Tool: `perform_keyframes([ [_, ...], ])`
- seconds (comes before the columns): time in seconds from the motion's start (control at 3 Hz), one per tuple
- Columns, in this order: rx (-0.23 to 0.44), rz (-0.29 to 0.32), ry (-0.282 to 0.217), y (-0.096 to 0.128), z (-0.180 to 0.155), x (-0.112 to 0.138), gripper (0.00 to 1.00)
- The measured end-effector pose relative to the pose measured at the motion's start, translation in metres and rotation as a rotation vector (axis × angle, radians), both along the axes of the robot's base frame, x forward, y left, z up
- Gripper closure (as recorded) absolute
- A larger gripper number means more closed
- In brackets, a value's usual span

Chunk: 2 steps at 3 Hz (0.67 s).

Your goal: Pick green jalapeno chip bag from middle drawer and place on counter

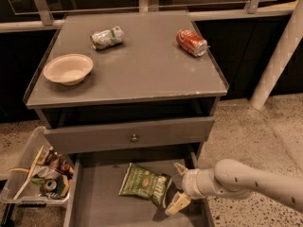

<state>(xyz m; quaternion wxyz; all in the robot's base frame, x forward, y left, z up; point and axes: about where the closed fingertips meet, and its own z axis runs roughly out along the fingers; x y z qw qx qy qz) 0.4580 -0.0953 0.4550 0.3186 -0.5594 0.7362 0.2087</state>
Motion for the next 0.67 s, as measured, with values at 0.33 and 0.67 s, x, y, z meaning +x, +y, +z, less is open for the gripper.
perform_keyframes([
  [0.33,0.007,-0.016,0.003,0.003,-0.020,0.002,0.00],
  [0.67,0.021,-0.019,-0.016,0.008,-0.037,0.011,0.00],
])
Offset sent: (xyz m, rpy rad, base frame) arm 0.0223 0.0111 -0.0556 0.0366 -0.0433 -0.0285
